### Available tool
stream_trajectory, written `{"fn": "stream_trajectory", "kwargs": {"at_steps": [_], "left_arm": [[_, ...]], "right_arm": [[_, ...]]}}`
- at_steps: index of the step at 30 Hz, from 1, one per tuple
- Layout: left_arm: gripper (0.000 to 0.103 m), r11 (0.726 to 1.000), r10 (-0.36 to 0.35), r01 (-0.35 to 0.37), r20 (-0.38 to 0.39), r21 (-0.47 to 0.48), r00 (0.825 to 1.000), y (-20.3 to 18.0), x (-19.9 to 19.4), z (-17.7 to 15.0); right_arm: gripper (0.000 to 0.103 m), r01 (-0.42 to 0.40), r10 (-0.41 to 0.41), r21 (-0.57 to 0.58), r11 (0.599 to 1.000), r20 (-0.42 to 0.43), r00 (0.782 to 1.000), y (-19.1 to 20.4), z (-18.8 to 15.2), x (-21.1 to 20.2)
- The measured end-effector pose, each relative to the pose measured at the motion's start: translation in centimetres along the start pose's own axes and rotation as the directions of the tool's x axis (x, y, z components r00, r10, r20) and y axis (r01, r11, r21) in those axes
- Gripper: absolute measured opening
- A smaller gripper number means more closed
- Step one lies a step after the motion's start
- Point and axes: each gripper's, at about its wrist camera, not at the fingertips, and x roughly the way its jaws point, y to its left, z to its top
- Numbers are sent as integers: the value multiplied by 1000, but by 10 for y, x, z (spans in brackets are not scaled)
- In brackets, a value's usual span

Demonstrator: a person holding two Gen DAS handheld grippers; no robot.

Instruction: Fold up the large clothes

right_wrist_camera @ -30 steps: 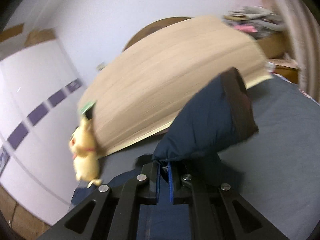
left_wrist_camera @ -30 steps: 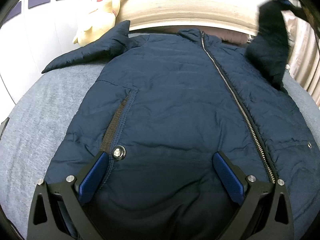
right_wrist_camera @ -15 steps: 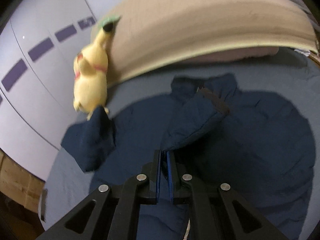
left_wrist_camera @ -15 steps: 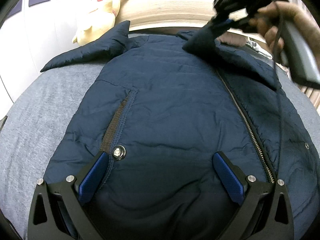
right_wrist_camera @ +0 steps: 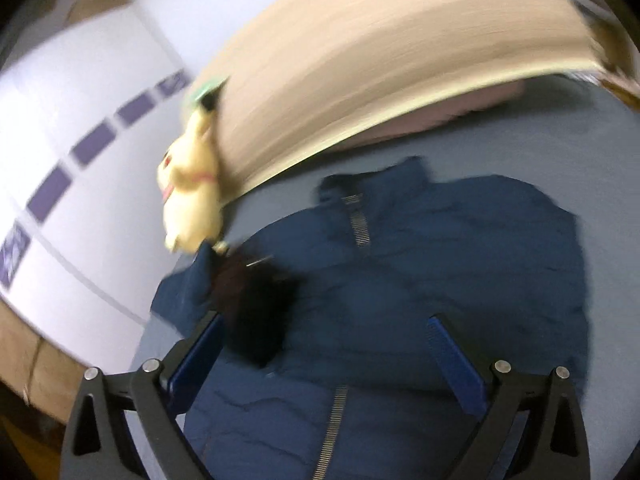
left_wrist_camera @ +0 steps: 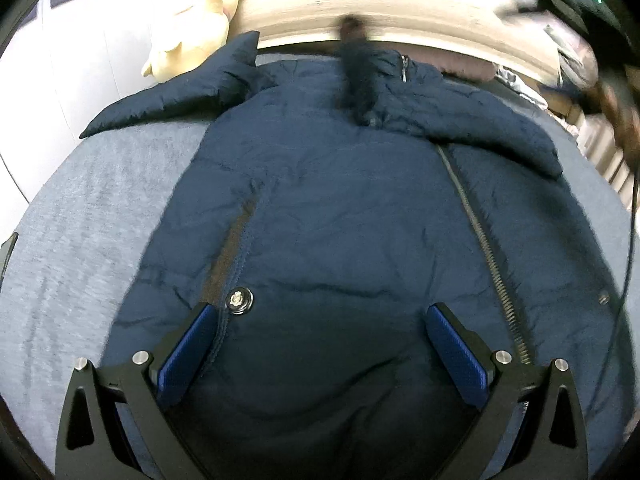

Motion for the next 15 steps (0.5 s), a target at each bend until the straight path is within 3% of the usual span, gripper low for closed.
{"fn": "stream_trajectory", "kwargs": {"at_steps": [4, 7, 9, 11, 15], "left_arm": [[103, 997, -35, 41, 96, -67, 995, 17, -29, 38], [103, 982, -64, 89, 148, -167, 987, 43, -28, 77], [103, 963, -98, 125, 123, -239, 988, 62, -7, 105], [103, 927, -150, 163, 64, -339, 987, 78, 26, 129], [102, 880, -202, 168, -31, -445, 979, 85, 80, 155]], "right_arm": [[101, 30, -30, 138, 990, -2, 1000, -65, -4, -5], [101, 27, -31, 187, 982, 19, 999, -93, -8, -5], [101, 17, -21, 200, 980, 20, 1000, -102, -7, -3], [101, 15, -18, 206, 978, 15, 1000, -110, -9, 0], [101, -1, 1, 228, 974, 0, 1000, -124, -17, 8]]}}
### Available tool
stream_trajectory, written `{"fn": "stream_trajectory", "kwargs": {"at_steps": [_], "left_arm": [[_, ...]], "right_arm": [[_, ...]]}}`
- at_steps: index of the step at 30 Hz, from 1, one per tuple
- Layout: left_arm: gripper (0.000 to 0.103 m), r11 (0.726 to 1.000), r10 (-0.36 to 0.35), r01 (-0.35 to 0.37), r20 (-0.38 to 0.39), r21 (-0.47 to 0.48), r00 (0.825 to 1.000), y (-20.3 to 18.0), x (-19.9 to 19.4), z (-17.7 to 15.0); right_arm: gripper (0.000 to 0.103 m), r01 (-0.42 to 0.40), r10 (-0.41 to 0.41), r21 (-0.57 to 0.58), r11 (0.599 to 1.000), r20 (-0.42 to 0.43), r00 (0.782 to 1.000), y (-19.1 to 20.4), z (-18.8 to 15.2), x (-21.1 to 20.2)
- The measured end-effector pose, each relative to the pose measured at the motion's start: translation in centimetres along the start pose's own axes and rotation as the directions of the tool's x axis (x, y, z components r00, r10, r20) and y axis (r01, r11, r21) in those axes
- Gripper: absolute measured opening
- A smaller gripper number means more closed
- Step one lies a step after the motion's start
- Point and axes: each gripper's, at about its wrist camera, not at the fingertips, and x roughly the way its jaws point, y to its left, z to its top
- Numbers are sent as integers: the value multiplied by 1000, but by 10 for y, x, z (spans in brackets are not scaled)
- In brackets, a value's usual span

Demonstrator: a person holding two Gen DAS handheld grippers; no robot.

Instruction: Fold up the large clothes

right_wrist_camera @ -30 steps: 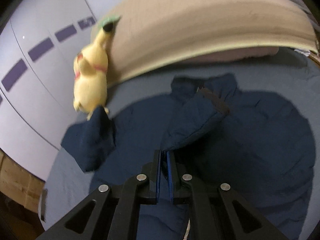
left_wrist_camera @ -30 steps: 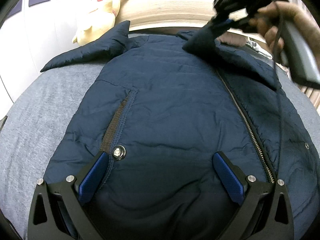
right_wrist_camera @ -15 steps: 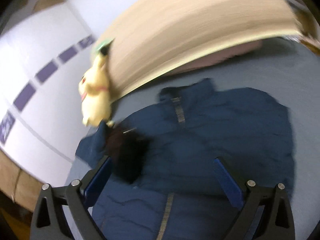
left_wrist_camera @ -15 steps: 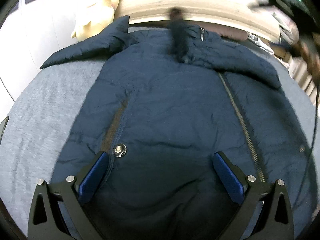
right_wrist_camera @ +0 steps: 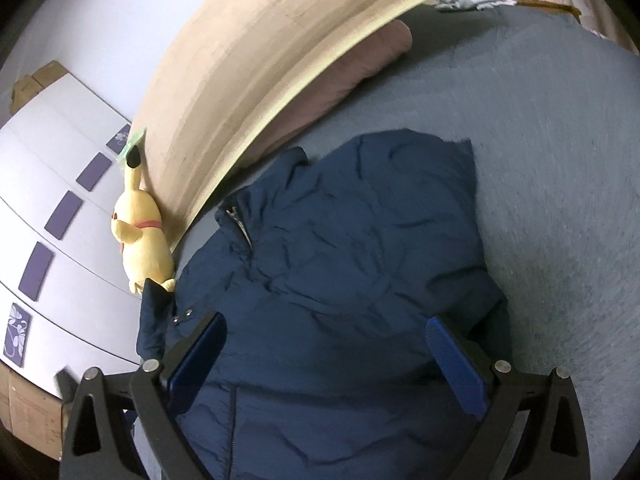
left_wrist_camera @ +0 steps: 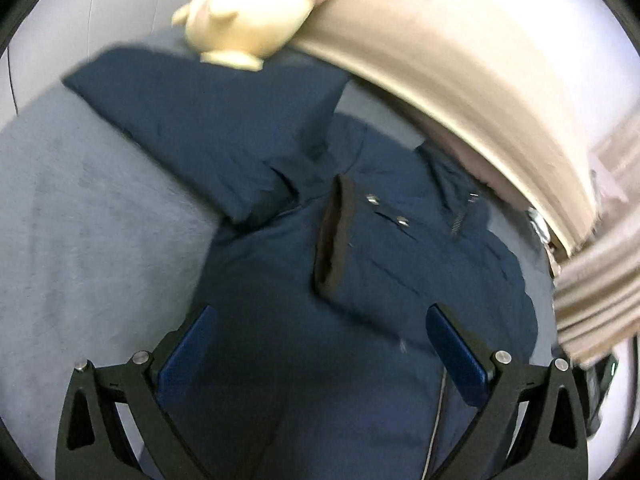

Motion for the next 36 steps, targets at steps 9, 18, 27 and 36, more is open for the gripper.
{"fn": "stream_trajectory", "kwargs": {"at_steps": [9, 18, 27, 36], "left_arm": [[9, 989, 84, -76, -54, 124, 995, -43, 46, 17], [7, 938, 161, -198, 149, 285, 976, -48, 21, 23], [8, 914, 188, -225, 138, 339, 972, -40, 53, 6], [9, 886, 138, -190, 149, 423, 979, -46, 52, -11]], "right_arm": [[101, -21, 22, 13, 1000, -35, 999, -22, -8, 9], [101, -68, 66, 23, 997, 83, 994, -33, 19, -46], [101, 8, -5, 134, 991, -22, 1000, -64, 72, 19], [15, 189, -189, -10, 982, -87, 978, -54, 87, 50]]}}
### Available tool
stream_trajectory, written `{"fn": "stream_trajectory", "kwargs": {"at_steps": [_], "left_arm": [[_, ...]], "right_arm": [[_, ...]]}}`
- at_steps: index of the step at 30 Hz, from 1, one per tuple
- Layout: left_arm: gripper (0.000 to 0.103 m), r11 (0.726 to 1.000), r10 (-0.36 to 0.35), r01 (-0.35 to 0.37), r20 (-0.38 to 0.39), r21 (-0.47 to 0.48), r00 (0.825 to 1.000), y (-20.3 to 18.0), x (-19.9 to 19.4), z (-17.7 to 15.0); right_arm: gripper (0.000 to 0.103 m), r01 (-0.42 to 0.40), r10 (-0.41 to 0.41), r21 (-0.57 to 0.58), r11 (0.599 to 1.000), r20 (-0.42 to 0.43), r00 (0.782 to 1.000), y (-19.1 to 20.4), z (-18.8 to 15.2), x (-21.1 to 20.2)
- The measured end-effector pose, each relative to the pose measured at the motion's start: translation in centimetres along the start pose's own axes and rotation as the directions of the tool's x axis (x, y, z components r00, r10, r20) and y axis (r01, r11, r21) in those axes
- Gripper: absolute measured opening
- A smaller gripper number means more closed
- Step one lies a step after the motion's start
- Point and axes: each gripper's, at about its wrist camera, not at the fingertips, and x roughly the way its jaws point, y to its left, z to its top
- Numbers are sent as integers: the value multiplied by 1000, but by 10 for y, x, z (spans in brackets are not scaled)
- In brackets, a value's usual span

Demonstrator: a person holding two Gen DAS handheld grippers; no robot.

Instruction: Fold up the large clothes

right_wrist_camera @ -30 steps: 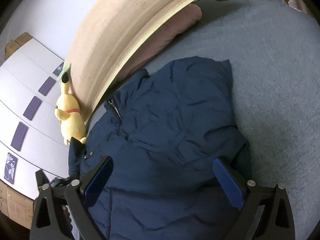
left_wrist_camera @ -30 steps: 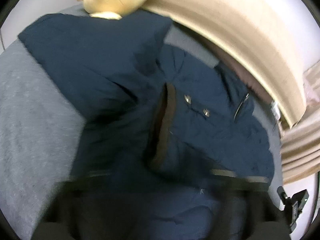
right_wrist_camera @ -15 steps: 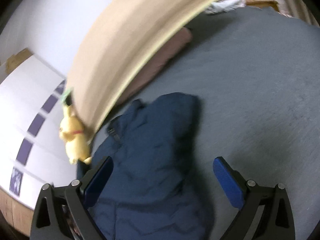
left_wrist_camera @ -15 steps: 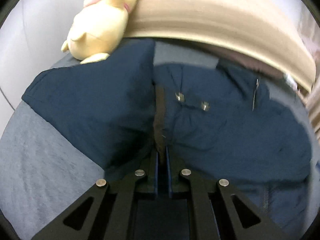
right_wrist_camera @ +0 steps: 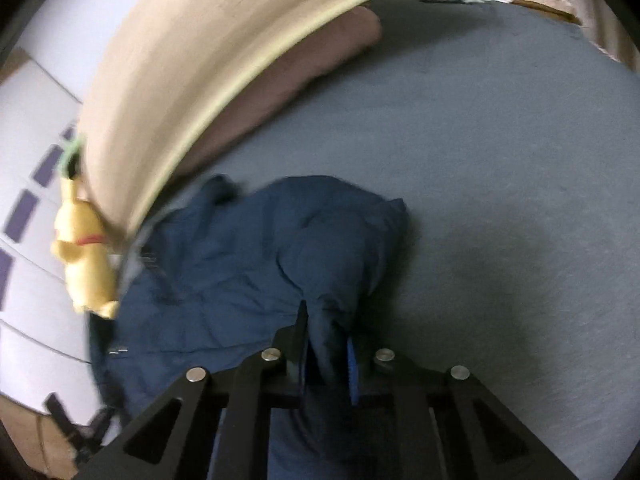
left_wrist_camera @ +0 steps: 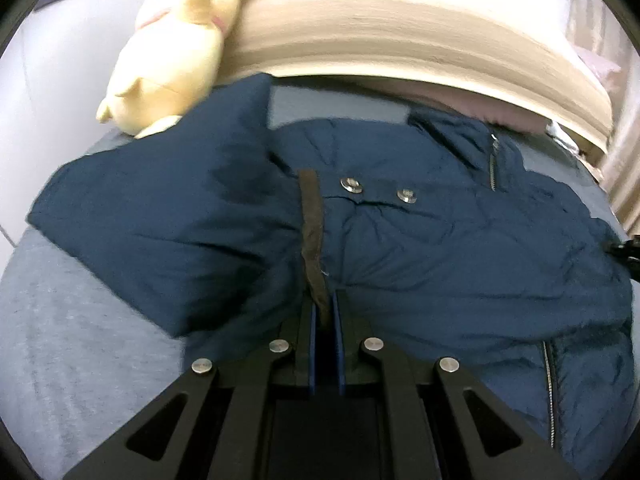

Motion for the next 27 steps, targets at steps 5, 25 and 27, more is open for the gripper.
{"fn": "stream_trajectory", "kwargs": {"at_steps": [5, 25, 27], "left_arm": [[9, 1000, 2, -2, -8, -6, 1000, 0, 3, -3], [14, 999, -22, 22, -24, -27, 999, 3, 9, 1], [14, 999, -29, 29, -15, -32, 999, 4, 8, -1]], "right_arm": [[24, 6, -6, 19, 1000, 26, 1000, -12, -10, 5], [57, 7, -9, -82, 997, -22, 1000, 19, -80, -7], [57, 13, -15, -91, 996, -24, 1000, 23, -79, -2]]}}
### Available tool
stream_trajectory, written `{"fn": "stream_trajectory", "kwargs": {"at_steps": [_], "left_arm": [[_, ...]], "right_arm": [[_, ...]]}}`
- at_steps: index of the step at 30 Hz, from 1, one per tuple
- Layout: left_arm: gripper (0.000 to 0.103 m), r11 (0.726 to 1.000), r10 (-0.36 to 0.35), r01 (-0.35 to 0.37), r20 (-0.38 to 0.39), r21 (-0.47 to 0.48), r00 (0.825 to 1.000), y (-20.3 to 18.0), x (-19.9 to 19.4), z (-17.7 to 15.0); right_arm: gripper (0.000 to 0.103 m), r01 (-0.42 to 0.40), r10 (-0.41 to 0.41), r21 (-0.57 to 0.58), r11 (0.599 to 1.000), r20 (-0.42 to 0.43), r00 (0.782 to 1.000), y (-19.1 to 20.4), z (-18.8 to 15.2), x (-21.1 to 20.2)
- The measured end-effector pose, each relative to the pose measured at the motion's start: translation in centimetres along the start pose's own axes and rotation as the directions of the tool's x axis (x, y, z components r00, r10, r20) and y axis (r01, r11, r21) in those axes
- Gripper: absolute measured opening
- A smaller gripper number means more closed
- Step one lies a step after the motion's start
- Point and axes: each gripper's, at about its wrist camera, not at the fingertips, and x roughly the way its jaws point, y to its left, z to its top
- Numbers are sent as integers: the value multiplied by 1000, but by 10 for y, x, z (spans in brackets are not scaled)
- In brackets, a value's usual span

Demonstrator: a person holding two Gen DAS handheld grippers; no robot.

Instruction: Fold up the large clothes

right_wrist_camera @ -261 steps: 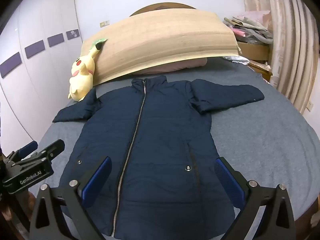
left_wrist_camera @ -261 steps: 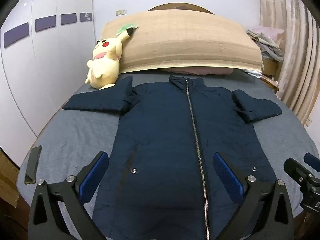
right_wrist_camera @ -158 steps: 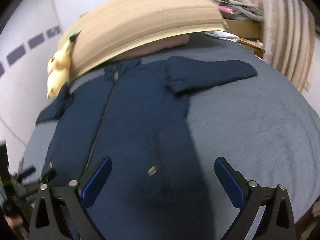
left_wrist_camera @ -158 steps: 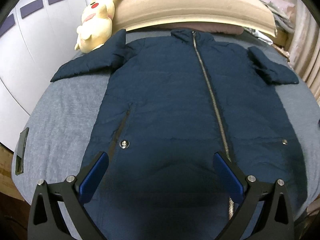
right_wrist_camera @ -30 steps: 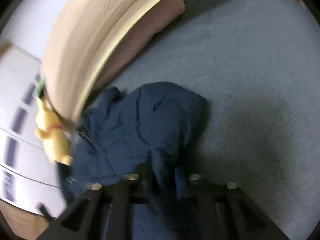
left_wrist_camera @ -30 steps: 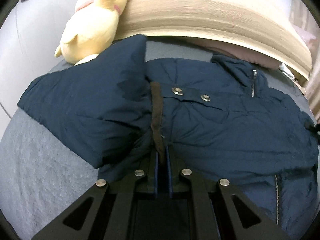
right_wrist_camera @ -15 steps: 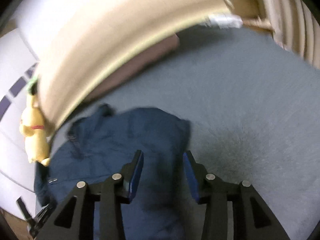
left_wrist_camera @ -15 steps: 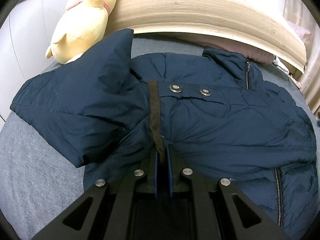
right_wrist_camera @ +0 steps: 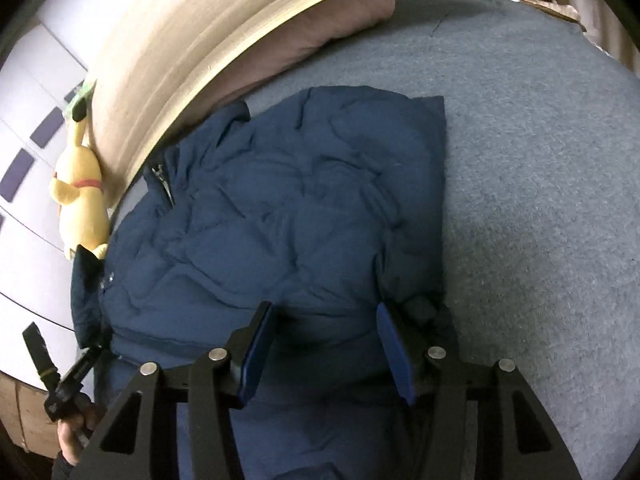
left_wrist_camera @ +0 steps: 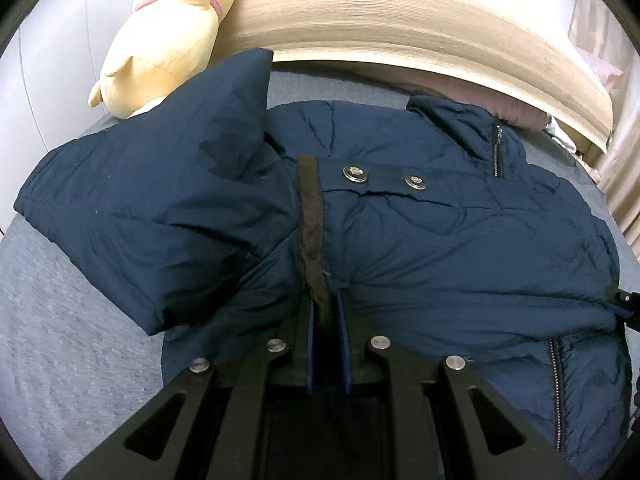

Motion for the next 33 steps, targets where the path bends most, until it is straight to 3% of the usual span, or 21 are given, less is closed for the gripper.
{"fn": "stream_trajectory", "kwargs": {"at_steps": [5, 6, 7, 9, 10, 11, 14, 18, 20, 23, 25, 29, 31, 33], "left_arm": [[16, 1000, -1, 1, -12, 15, 1000, -2, -4, 2], [25, 999, 9, -8, -24, 38, 1000, -4, -9, 4], [47, 999, 6, -4, -46, 49, 999, -4, -17, 5], [77, 997, -82, 83, -63, 7, 995, 4, -39, 6], [80, 988, -153, 153, -29, -23, 988, 12, -59, 4], [80, 981, -191, 191, 0, -33, 982, 19, -74, 3], [82, 954, -274, 284, 100, -97, 956, 63, -122, -1], [84, 924, -213, 270, 221, -271, 952, 151, -143, -2], [84, 880, -162, 249, 238, -404, 958, 200, -136, 1], [84, 724, -148, 285, 261, -629, 954, 280, -110, 6], [83, 656, -133, 281, 259, -700, 957, 310, -93, 11], [83, 605, -90, 259, 259, -753, 962, 342, -63, 25], [83, 567, -90, 257, 251, -783, 964, 356, -45, 28], [83, 550, -89, 253, 246, -796, 965, 361, -34, 30]], "right_arm": [[61, 10, -10, -8, 1000, 12, 1000, 7, -2, 5], [65, 27, -26, -16, 1000, 7, 1000, 16, -2, 3], [74, 50, -50, -25, 998, 13, 999, 25, -3, -2], [88, 31, -24, -62, 998, 107, 994, 47, -8, -29], [97, 19, -8, -85, 996, 137, 991, 55, -11, -41], [100, 11, 11, -120, 993, 174, 985, 67, -18, -58], [101, -17, 62, -187, 982, 237, 969, 91, -44, -88], [101, -6, 80, -279, 960, 253, 964, 119, -89, -90], [101, 23, 60, -311, 950, 255, 965, 123, -109, -84], [101, 49, 25, -340, 939, 208, 978, 126, -137, -59], [101, 53, 6, -337, 940, 171, 985, 123, -149, -45], [101, 59, -18, -319, 946, 132, 991, 113, -153, -27], [101, 57, -18, -309, 949, 127, 992, 109, -155, -23], [103, 61, -21, -316, 947, 129, 991, 110, -156, -23]]}}
